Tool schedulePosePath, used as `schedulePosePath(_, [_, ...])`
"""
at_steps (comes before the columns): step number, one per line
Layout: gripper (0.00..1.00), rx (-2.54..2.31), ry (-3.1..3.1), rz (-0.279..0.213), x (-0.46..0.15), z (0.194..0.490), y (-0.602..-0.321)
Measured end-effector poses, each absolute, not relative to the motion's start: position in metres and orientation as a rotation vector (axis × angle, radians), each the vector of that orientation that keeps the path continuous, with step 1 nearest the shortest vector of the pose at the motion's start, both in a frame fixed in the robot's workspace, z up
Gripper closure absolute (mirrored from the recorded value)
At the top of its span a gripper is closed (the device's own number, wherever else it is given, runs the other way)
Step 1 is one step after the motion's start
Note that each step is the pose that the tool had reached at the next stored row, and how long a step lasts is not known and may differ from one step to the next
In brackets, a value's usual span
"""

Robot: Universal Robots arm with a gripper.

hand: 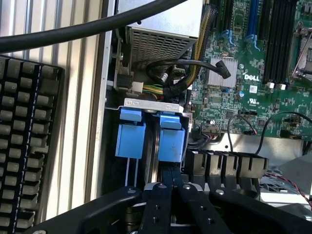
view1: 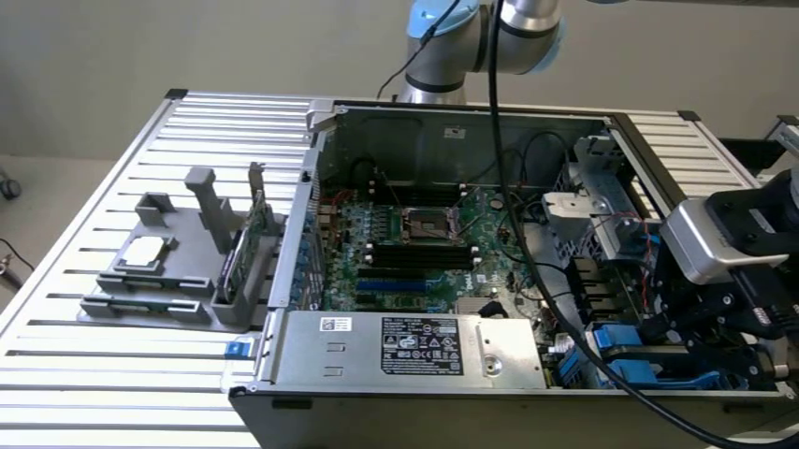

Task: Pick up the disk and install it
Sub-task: 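Insert the disk into the insertion slot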

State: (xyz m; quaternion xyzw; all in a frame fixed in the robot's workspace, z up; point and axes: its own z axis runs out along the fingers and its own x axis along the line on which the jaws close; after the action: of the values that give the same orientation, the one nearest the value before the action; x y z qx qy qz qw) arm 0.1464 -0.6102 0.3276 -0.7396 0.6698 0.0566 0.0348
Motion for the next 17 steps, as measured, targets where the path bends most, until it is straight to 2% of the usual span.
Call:
schedulePosePath(6, [0.89, -2.273, 2.058, 0.175, 0.146, 0.328, -0.610])
schedulePosePath(17, [0.89, -2.273, 2.059, 0.175, 0.146, 0.348, -0.610])
